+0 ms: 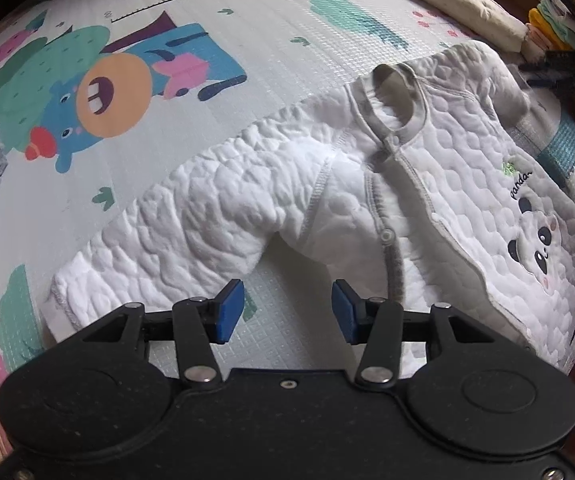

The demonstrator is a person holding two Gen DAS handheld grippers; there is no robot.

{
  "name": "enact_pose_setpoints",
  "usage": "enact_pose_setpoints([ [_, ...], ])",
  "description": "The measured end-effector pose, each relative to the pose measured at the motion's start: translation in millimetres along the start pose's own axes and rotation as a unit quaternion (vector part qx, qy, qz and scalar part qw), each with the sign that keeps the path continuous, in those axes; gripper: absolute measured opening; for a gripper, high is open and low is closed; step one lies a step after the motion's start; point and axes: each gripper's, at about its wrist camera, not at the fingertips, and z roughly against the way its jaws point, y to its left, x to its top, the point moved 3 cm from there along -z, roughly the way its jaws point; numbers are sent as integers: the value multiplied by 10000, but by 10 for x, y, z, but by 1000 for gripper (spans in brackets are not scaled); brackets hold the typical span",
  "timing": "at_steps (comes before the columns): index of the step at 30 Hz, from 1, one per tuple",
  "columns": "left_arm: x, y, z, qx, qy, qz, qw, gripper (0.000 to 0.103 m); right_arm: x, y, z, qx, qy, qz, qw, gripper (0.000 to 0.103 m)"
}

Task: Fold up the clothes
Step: 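Release the jacket with both grippers, leaving it spread panda side up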

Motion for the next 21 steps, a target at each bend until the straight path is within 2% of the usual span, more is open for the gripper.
enact_pose_setpoints([
  [3,19,-4,-2,13,-21,-23,10000,48,-26,302,112,153,-182,908,9956,56],
  [6,63,10,3,54,-80,-1,10000,48,-144,667,140,245,-258,1948,9802,56],
  [9,149,36,32,101,-225,45,9997,48,-283,1074,103,550,-76,2981,9529,56],
  [13,349,85,89,13,-504,4,9987,48,-296,1707,19,1082,176,4073,9067,56],
  [16,481,89,114,-84,-683,-145,9975,48,-385,2186,74,1513,427,4930,8557,56],
  [20,564,27,57,-190,-736,-483,9959,47,-759,2782,84,2100,1068,6003,7642,56],
  [21,570,16,40,-216,-723,-544,9957,47,-856,2917,30,2193,1286,6159,7457,54],
])
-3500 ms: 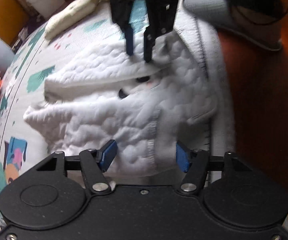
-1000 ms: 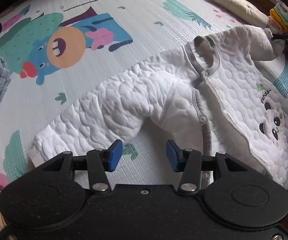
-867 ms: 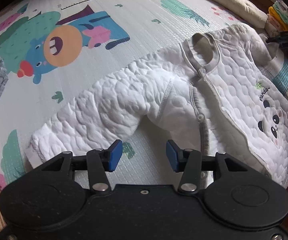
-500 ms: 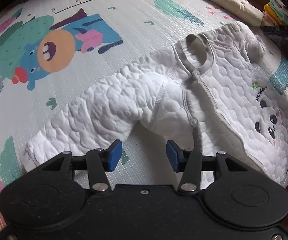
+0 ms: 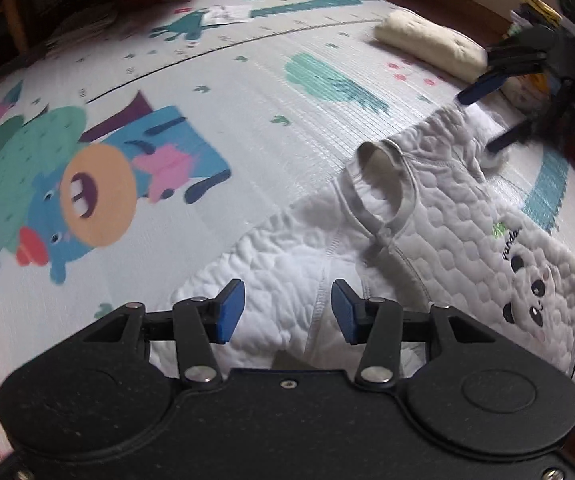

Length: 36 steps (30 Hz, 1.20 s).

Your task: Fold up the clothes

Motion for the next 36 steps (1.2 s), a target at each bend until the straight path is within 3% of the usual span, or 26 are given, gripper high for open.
enact_pose_setpoints([
  [6,1,-47,-91,-241,19,-250,9994,47,415,199,-782,888,649,190,9938,54],
  [11,40,-64,-222,-451,80,-536,9975,47,293,160,-1215,887,1082,25,9902,54],
  [14,-7,-97,-243,-672,157,-548,9961,47,277,78,-1245,1035,973,-332,9893,53],
  [17,-87,-165,-220,-871,225,-545,9945,47,256,31,-1255,1159,874,-439,9884,42],
  [20,-166,-208,-159,-1017,270,-512,9931,47,240,91,-1275,1427,890,-336,9852,18],
  [22,-220,-221,-114,-1152,316,-453,9918,47,264,82,-1264,1552,896,-344,9832,12],
  [25,-305,-254,-95,-1281,471,-425,9897,47,349,2,-1201,1649,819,-411,9821,10],
  [29,-418,-333,-101,-1350,706,-334,9878,47,565,-251,-1090,1431,539,-581,9865,10],
  [36,-580,-516,-126,-1397,1018,-263,9846,48,771,-821,-1124,1009,288,-1585,9818,10],
])
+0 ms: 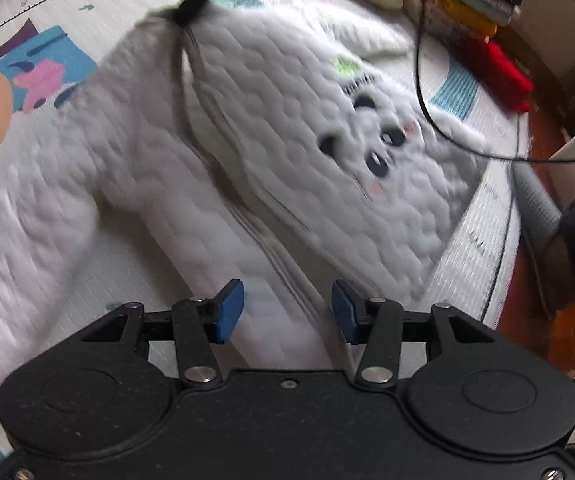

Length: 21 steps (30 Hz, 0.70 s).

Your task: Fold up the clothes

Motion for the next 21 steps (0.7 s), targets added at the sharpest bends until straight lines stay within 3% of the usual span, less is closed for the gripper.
enact_pose_setpoints([
  [4,-66,-36,-2,84,17,202,9998,48,7,-165,-30,-147,-114,-424,9989,10],
  [6,-111,-40,-11,262,53,258,9993,48,9,-276,-51,-553,-184,-653,9962,12],
  [8,-136,-45,-21,315,40,311,9990,48,-17,-330,-39,-974,-294,-764,9919,18],
  [9,-133,-44,-13,318,-14,362,9988,48,-35,-317,1,-1129,-329,-695,9906,27],
  [12,-98,-109,44,290,-294,277,9988,48,-150,-141,198,-1309,-455,-336,9898,38],
  [15,-74,-291,41,-39,-457,-105,9989,48,-479,349,424,-1015,-348,400,9934,42],
  [18,-145,-508,-119,216,-262,-1011,9943,48,-1137,1219,524,-345,51,1356,9902,59],
  [19,-179,-572,-179,318,-199,-1365,9899,48,-1370,1486,531,-183,198,1779,9837,63],
  [21,-235,-643,-284,506,-94,-1916,9801,48,-1868,2014,492,-151,502,3076,9501,70],
])
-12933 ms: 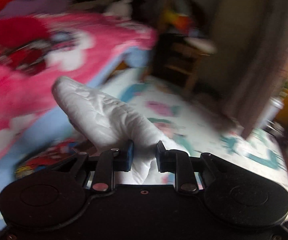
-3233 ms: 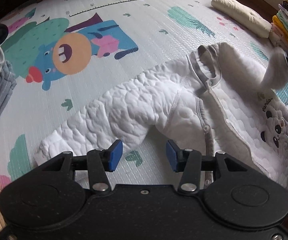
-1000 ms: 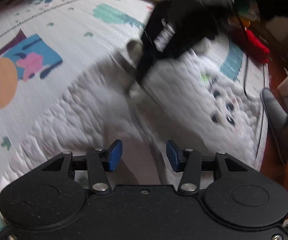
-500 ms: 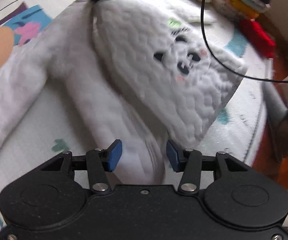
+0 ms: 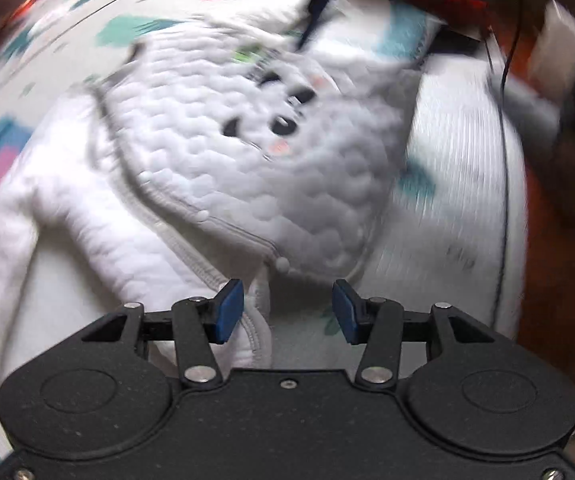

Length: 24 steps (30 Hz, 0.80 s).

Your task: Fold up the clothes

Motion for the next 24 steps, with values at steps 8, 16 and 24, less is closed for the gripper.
enact_pose_setpoints([
  [8,71,45,-51,-210,-87,-115,9997,48,-331,687,-490,-770,674,1717,9798,53],
  [16,97,-48,-126,-197,-105,-503,9985,54,-329,-562,-22,204,-580,-2867,9561,20],
  [24,184,-354,-222,409,2,-1502,9878,4,-678,-967,204,554,-1269,-4445,8850,20],
])
